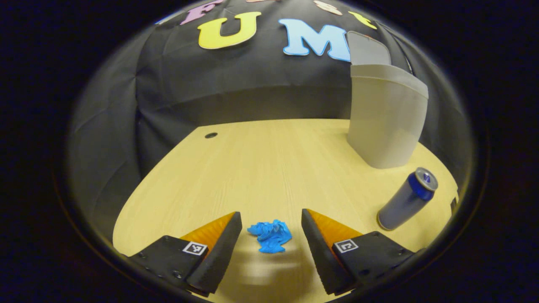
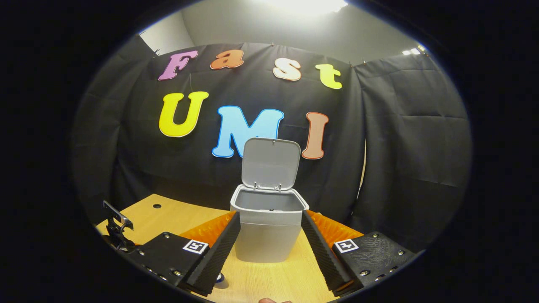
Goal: Press the lid of the desktop garbage bin to open it, pick up the crumpled paper on the desktop and throw it into the bin, then pick up the pop can on the desktop and drop it into the bin, and finally close the garbage bin lid.
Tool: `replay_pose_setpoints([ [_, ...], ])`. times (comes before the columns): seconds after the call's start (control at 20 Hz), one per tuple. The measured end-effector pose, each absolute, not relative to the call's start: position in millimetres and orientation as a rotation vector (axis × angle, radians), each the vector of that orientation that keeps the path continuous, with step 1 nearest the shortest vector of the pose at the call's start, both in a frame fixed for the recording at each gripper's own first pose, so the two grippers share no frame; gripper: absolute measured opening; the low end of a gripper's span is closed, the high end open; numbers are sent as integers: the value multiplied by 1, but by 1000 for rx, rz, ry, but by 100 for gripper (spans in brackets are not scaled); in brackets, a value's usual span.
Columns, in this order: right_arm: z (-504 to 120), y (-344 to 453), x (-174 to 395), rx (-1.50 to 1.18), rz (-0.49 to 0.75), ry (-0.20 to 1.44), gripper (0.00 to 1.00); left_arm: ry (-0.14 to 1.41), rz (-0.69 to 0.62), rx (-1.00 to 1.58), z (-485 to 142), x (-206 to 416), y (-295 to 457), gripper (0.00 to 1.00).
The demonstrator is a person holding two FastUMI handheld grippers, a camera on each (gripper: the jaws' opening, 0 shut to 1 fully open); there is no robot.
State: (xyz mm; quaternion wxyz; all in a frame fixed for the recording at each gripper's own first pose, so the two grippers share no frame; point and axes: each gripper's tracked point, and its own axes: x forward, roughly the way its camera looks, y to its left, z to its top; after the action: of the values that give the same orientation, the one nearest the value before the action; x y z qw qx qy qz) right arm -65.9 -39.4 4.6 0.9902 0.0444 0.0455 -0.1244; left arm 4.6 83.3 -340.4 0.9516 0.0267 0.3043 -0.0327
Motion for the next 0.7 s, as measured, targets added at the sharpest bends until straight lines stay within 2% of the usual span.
replay_pose_setpoints([
  [0.2, -4, -47, -70, 107, -253, 113, 93, 666, -43, 71, -361, 9, 90, 94],
  [0.3, -10, -50, -71, 110, -251, 129, 93, 675, -40, 88, -367, 12, 93, 82],
  [0.35, -12, -50, -70, 111, -246, 138, 93, 678, -39, 98, -369, 15, 93, 68],
  [0.45, -15, -51, -69, 111, -235, 152, 94, 694, -38, 106, -375, 14, 92, 72],
  [0.55, -15, -53, -70, 105, -233, 153, 94, 700, -43, 103, -379, 14, 88, 64],
  [0.6, -14, -54, -69, 104, -233, 150, 94, 700, -42, 106, -379, 13, 87, 66],
  [0.7, -15, -53, -68, 105, -228, 149, 94, 697, -42, 121, -379, 14, 87, 63],
])
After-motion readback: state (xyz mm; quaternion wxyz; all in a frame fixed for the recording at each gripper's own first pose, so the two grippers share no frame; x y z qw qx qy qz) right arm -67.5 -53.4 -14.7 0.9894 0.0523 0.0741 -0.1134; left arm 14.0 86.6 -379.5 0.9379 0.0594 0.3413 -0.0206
